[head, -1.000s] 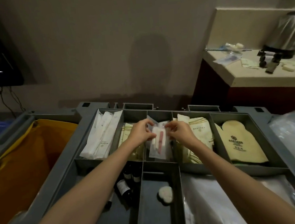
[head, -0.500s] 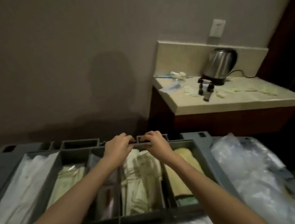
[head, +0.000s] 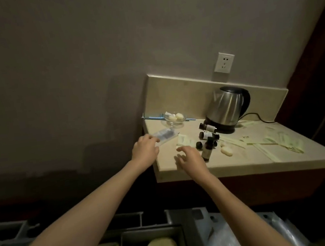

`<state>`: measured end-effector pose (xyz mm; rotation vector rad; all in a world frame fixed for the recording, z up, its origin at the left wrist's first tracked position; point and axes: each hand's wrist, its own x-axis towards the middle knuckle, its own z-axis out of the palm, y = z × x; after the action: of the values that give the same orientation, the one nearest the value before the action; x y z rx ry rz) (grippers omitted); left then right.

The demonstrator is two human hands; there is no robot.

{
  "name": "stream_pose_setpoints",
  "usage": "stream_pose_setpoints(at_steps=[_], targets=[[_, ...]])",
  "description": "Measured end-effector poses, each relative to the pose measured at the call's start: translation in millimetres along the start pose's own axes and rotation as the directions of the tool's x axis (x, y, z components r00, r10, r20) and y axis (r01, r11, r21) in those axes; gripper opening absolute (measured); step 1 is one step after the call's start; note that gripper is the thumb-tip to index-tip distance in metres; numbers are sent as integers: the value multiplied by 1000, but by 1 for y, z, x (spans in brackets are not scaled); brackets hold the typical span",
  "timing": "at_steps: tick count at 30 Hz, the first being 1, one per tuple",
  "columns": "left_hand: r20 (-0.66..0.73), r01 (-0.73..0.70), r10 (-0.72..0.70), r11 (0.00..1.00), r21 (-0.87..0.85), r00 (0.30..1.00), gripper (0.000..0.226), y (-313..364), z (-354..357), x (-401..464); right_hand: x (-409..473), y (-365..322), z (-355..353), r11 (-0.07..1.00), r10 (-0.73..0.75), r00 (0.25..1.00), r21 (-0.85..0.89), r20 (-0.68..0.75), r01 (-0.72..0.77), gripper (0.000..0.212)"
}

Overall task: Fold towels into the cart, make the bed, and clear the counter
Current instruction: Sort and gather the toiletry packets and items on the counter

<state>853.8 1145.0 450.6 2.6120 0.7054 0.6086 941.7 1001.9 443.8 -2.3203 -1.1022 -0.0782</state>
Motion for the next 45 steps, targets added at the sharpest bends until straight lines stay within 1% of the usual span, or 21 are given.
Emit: stream_pose_setpoints(at_steps=[3,5,9,13,16,17,19,23,25,27,30,32,34,37,38,39,40,42,43,44,45], targets=[[-33,109,-109,994,-14,993,36,-17,15,37,25,13,10,1000,-24,1000,1,1,24,30],[-2,204,-205,976,-70,979,37,-26,24,55,37,20,12,998,-49,999,-32,-9,48,30],[98,350,-339,861,-369,936,37,-35,32,71,51,30,14,998,-46,999,-46,-3,45,33],[56,362,-396,762,-537,917,29,-38,26,71,52,33,16,998,-29,1000,-48,11,29,31],[42,295,-344,729,-618,938,16,-41,15,59,49,25,12,999,16,1000,34,3,-16,39],[29,258,-309,733,-630,951,11,-43,10,53,48,19,10,996,25,1000,89,-10,-24,43],[-9,171,-223,769,-616,975,17,-48,-2,42,44,6,5,985,7,999,172,-41,0,52],[-44,6,-35,851,-525,998,28,-55,-43,15,37,-23,-1,978,-133,990,157,-45,138,75],[-25,-37,28,860,-508,999,27,-60,-66,-4,26,-41,0,966,-124,992,231,16,117,71],[-9,-44,45,860,-508,999,25,-68,-88,-27,7,-60,5,930,-125,990,355,71,92,53],[-5,-4,2,845,-535,1000,19,-90,-114,-64,-24,-89,22,868,-153,982,491,112,79,37],[-16,52,-75,809,-585,997,19,-107,-124,-91,-42,-106,37,847,-167,979,526,121,79,35],[-24,111,-158,786,-608,987,26,-122,-132,-120,-61,-125,50,846,-177,981,521,82,109,34],[-132,230,-334,839,-493,933,41,-142,-138,-161,-90,-154,66,856,-175,985,493,-4,154,28],[-142,290,-398,829,-478,906,44,-149,-139,-174,-101,-164,72,860,-183,983,479,-33,176,25],[-82,344,-449,777,-527,890,47,-153,-142,-187,-111,-175,79,866,-196,978,455,-67,205,23],[39,390,-476,667,-635,878,48,-154,-143,-197,-122,-186,85,872,-216,971,427,-101,239,21],[315,476,-438,327,-816,842,51,-154,-146,-217,-146,-208,99,872,-268,955,388,-129,297,18],[369,487,-423,213,-847,827,51,-155,-145,-226,-159,-218,107,867,-291,949,387,-120,314,17],[378,485,-436,165,-859,817,50,-157,-143,-234,-171,-226,114,862,-314,944,386,-105,329,15],[361,491,-475,183,-852,803,46,-160,-140,-241,-182,-231,122,857,-340,936,380,-90,348,13]])
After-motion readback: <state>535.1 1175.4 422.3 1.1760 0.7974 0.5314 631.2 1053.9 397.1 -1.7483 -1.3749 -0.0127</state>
